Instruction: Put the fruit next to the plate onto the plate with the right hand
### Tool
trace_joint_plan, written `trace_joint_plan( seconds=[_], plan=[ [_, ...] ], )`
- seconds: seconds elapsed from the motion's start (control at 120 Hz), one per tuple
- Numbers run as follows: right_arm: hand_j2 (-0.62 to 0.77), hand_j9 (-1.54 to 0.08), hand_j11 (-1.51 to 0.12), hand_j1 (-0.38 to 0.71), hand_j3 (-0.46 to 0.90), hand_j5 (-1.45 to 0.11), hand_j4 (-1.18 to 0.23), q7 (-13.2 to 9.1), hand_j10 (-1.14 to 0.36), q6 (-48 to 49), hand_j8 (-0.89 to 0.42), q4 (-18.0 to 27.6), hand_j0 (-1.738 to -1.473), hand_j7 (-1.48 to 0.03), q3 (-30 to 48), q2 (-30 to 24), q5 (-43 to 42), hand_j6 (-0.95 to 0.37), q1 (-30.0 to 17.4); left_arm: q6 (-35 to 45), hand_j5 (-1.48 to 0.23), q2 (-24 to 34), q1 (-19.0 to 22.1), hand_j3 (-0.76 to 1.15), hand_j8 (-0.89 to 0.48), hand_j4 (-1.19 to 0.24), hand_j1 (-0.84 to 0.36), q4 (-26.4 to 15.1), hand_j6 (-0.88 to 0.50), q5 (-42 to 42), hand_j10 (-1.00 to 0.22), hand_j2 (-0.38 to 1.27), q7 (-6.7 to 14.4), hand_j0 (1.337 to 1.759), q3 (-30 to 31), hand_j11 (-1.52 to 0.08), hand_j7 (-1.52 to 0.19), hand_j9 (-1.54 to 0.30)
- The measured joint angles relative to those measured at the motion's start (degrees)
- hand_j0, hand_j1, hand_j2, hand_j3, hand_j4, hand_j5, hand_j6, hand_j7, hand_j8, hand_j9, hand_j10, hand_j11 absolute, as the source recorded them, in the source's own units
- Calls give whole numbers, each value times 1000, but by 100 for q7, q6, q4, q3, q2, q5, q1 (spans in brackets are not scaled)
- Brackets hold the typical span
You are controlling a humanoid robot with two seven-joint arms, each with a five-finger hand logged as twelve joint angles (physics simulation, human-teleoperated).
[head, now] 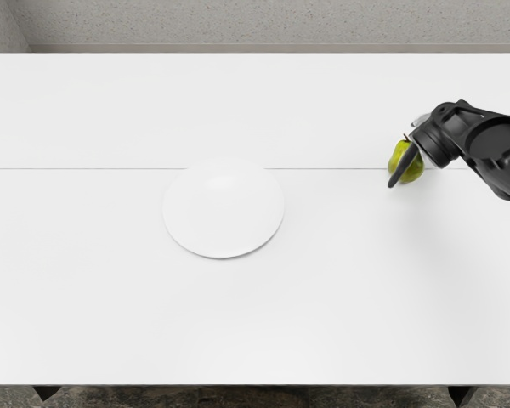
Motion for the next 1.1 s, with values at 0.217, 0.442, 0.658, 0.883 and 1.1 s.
trace_joint_plan(
  seconds=[0.217, 0.442, 0.658, 0.883, 1.1],
  plan=[
    [-25, -168, -168, -195, 0, -168, -131, 0, -130, 72, -131, -33, -1658, -168, -29, 13, -2, -132, -5, 0, 0, 0, 0, 0, 0, 0, 349, 0, 0, 0, 0, 0, 0, 1658, 1, 0, 0, 0],
    [-45, -298, -298, -75, 0, -298, -231, 0, -231, 121, -232, -42, -1658, -298, -43, 14, -5, -233, 1, 0, 0, 0, 0, 0, 0, 0, 349, 0, 0, 0, 0, 0, 0, 1658, 1, 0, 0, 0],
    [-33, -449, -449, 44, 0, -449, -343, 0, -342, 253, -343, -62, -1658, -446, -36, 10, 4, -346, 1, 0, 0, 0, 3, 0, 0, 0, 349, 0, 0, 0, 0, 0, 0, 1658, 0, 0, 0, 0],
    [225, -771, -868, 246, 0, -830, -678, 5, -397, 676, -223, -179, -1653, -855, 12, 7, 117, -494, 16, 0, 0, 0, 3, 0, 0, 0, 349, 0, 0, -1, 0, 0, 0, 1658, 2, 0, 0, 0],
    [344, -981, -1045, 256, 1, -1018, -766, -2, -363, 958, -297, -306, -1653, -1002, 307, -74, 276, -479, 171, 0, 0, 0, 2, 0, 0, 0, 349, 0, 0, 0, 0, 0, 0, 1658, 0, 0, 0, 0]
  ],
)
